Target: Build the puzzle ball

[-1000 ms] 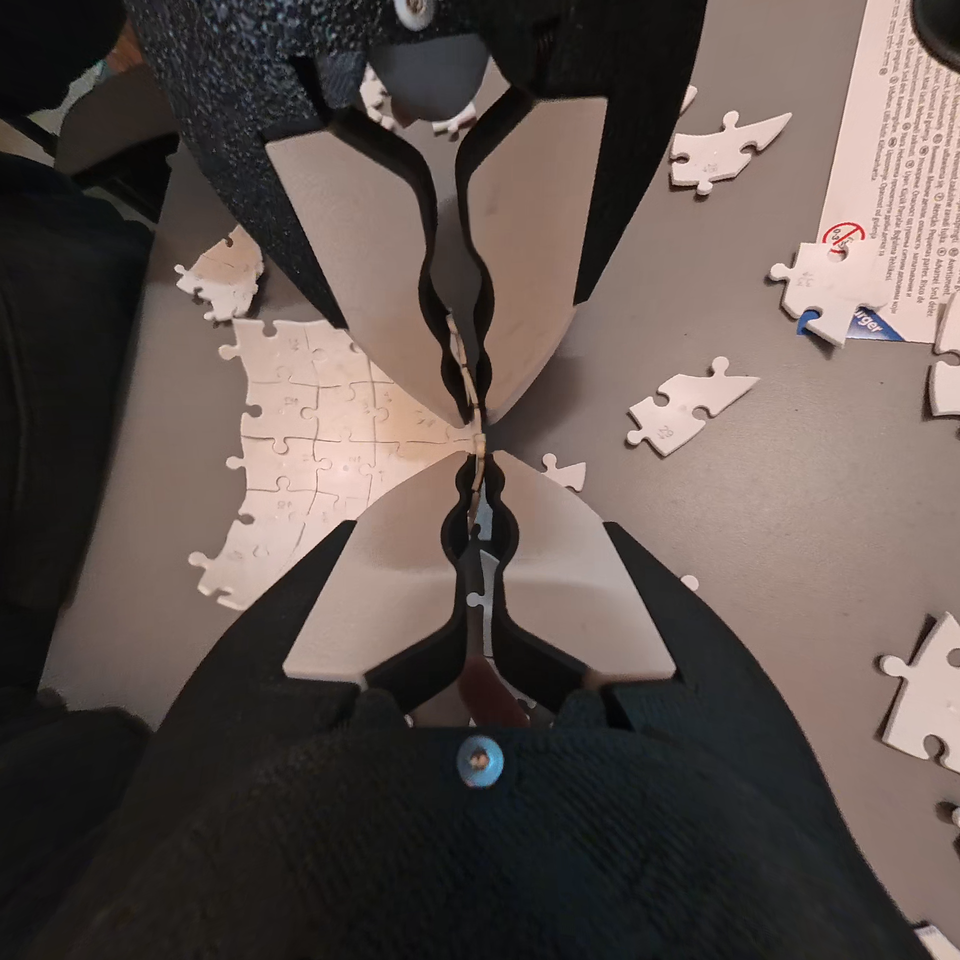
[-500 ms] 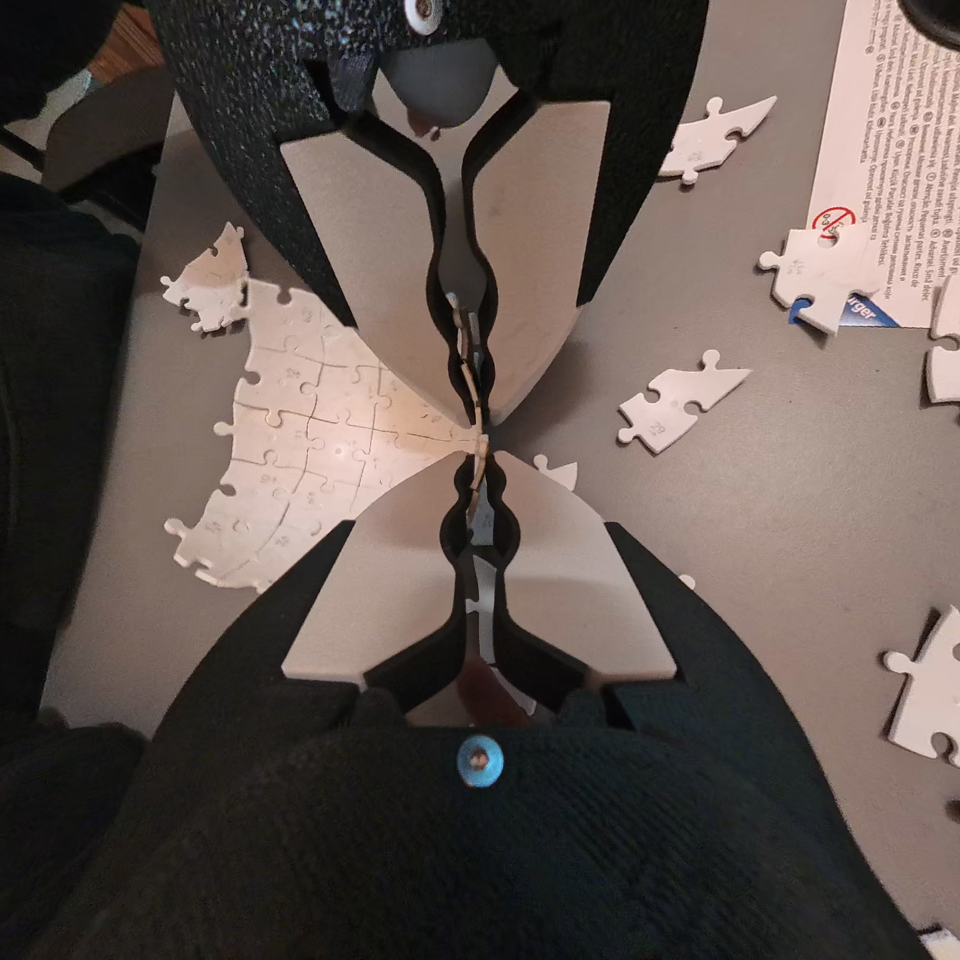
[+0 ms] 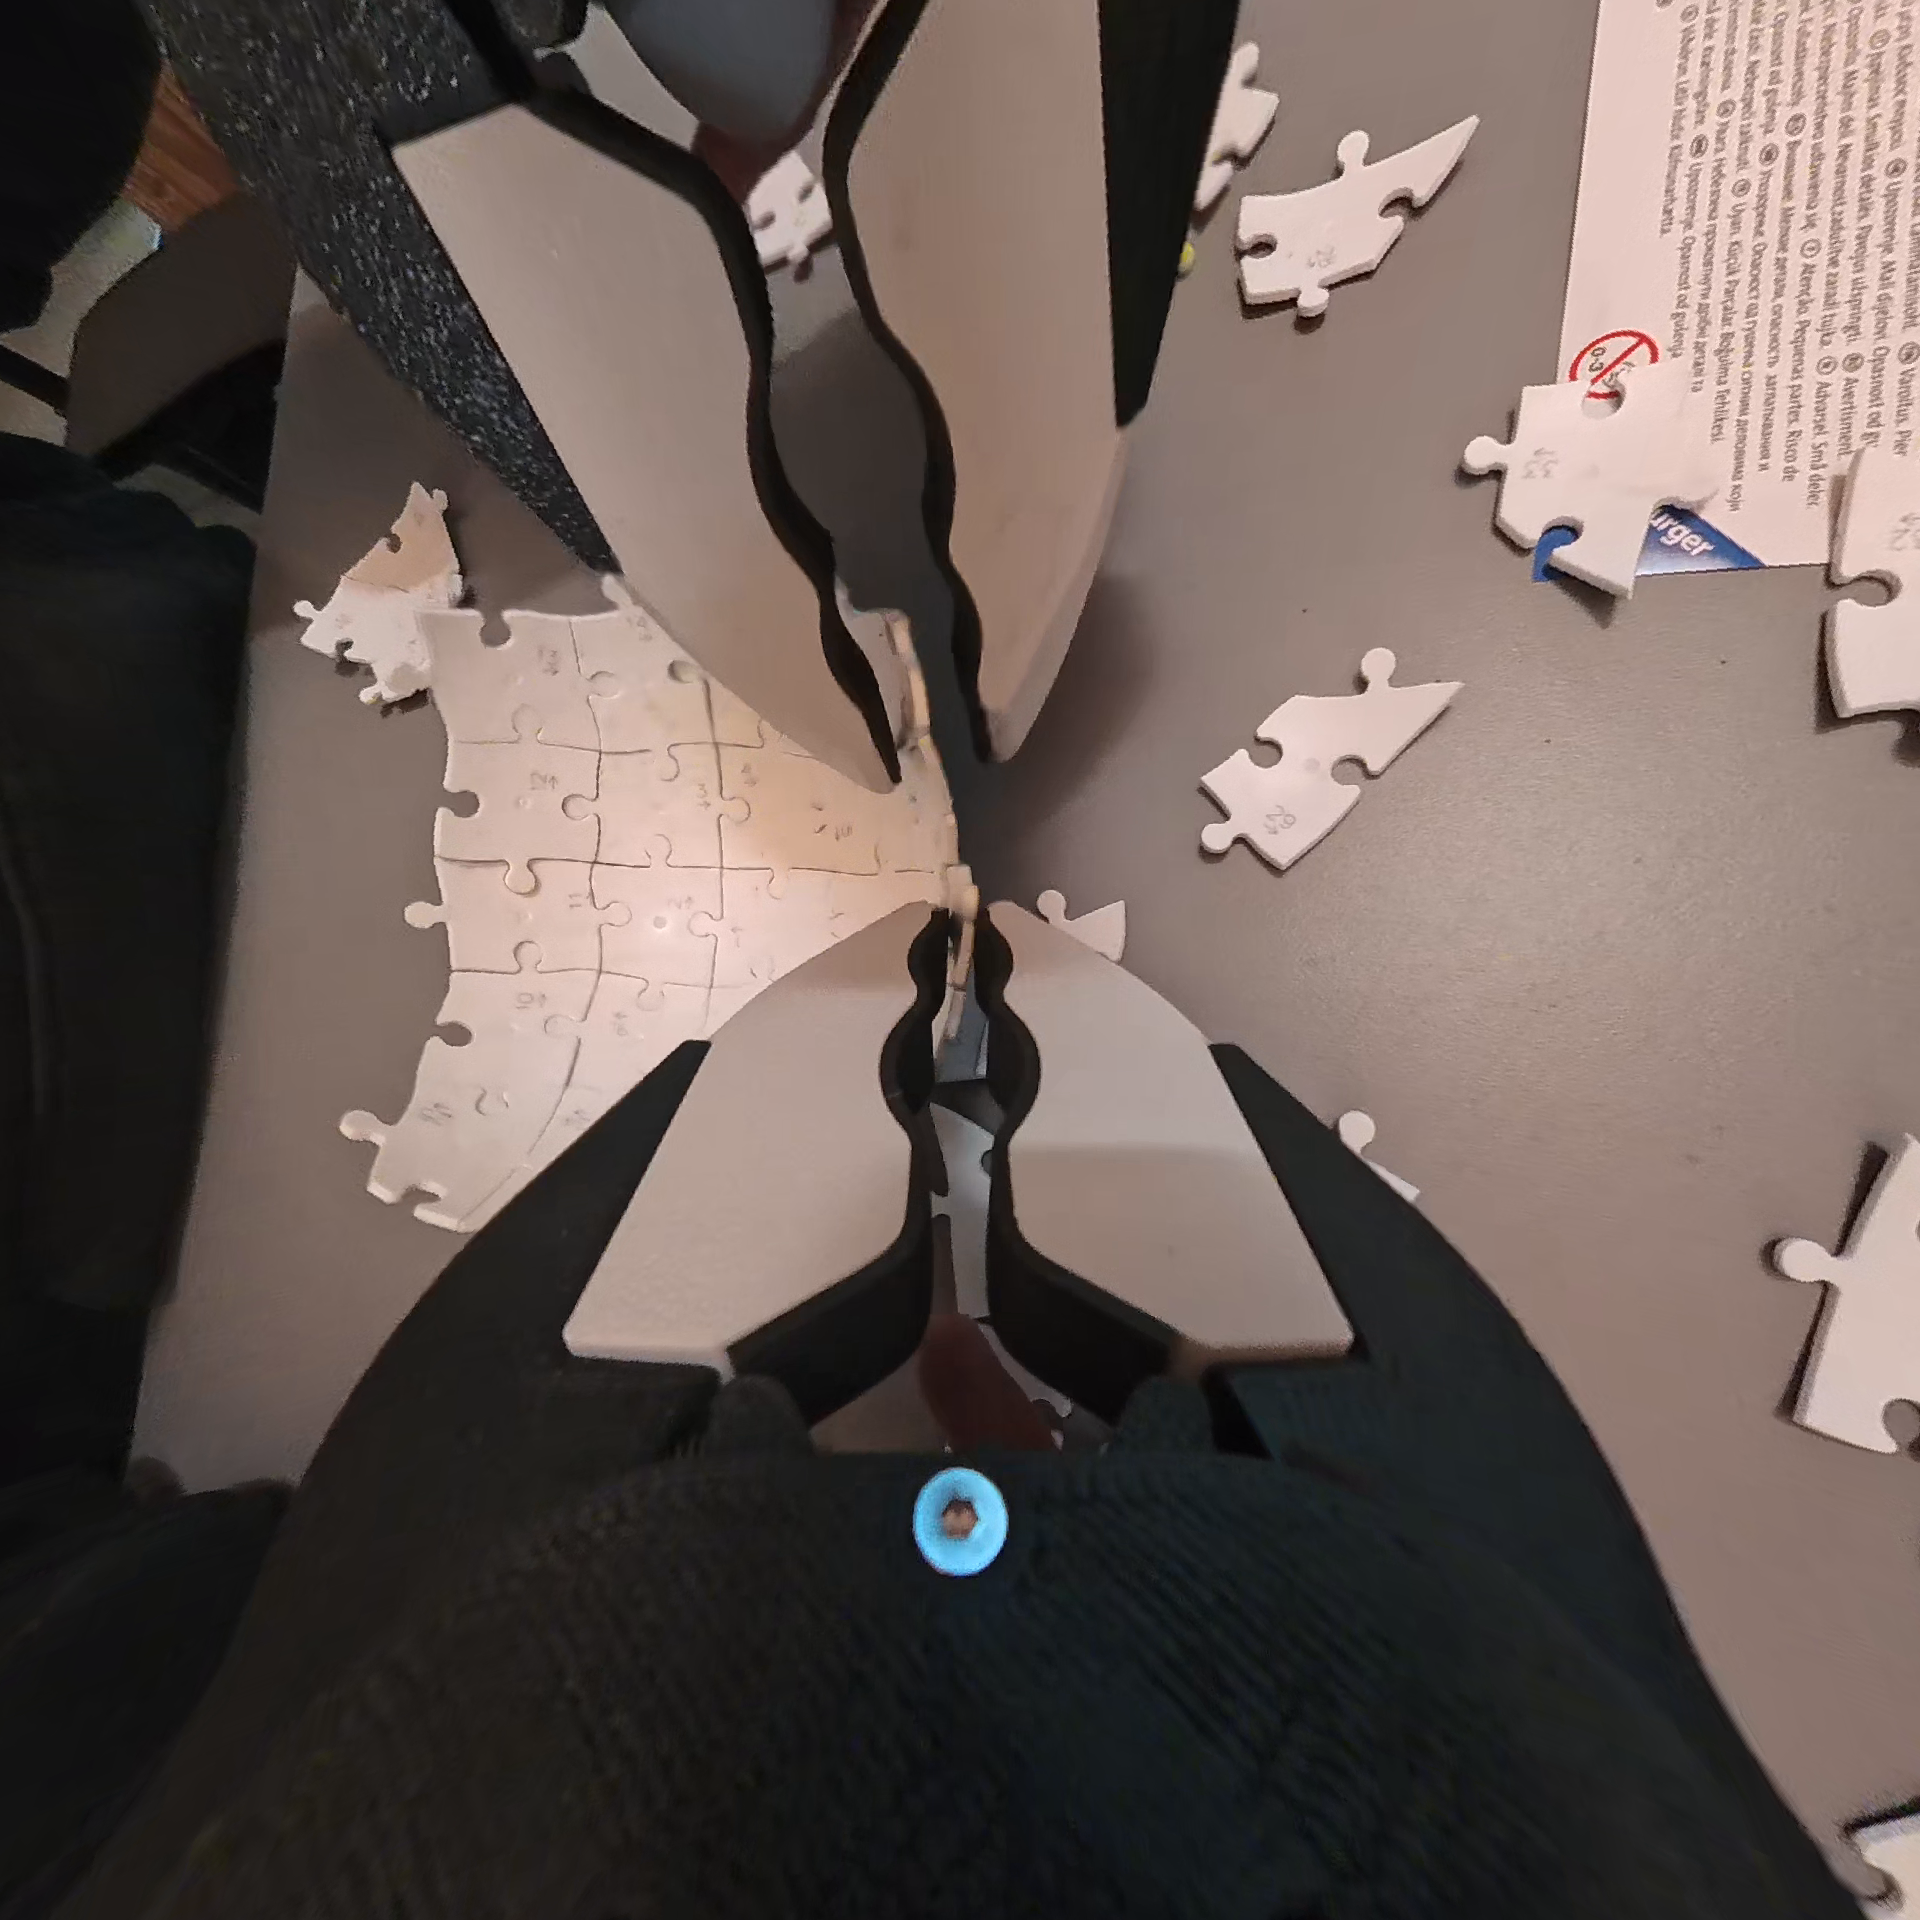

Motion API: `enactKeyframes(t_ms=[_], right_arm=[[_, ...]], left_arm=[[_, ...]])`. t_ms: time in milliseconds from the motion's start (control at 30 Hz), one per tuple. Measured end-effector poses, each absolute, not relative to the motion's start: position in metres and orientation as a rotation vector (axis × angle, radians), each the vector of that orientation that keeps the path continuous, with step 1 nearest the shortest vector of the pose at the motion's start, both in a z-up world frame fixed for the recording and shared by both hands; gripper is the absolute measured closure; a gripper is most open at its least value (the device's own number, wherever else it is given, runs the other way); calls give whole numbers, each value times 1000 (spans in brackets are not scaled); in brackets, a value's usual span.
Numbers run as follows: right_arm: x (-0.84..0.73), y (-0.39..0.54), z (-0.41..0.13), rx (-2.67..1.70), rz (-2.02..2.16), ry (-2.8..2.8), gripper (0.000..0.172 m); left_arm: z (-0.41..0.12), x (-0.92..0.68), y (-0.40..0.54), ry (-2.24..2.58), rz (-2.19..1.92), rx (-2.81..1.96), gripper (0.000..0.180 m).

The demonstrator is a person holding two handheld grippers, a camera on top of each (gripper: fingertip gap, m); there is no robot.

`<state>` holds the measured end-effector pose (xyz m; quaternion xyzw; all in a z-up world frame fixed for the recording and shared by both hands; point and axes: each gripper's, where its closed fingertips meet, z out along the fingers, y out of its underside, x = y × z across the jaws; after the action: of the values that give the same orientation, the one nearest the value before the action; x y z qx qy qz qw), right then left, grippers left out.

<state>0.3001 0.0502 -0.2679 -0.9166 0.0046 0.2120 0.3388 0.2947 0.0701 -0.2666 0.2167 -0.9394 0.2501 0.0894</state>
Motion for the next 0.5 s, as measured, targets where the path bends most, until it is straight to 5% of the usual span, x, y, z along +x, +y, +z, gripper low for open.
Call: enactKeyframes(t_ms=[500], right_arm=[[297,46,-268,-2455,597,161,159]], left_arm=[[-261,285,76,-2596,897,953,165]])
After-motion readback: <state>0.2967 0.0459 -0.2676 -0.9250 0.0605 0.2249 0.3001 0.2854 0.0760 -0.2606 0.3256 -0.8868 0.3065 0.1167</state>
